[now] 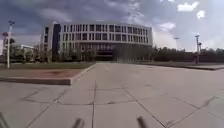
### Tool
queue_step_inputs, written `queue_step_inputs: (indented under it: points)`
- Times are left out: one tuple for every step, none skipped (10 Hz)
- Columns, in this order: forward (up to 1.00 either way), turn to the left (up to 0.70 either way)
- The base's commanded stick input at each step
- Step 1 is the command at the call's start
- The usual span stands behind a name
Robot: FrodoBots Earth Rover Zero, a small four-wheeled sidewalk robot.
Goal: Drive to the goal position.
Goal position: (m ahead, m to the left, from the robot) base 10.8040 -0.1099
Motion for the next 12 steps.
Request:
queue_step_inputs:
  points:
    - [0.70, 0.00]
    - [0.70, 0.00]
    - [0.70, 0.19]
    - [0.70, 0.32]
    - [0.70, 0.31]
    - [0.70, 0.16]
    - [0.70, 0.00]
    - [0.70, 0.00]
    - [0.70, 0.00]
    - [0.70, 0.00]
    - [0.70, 0.00]
    - [0.70, 0.00]
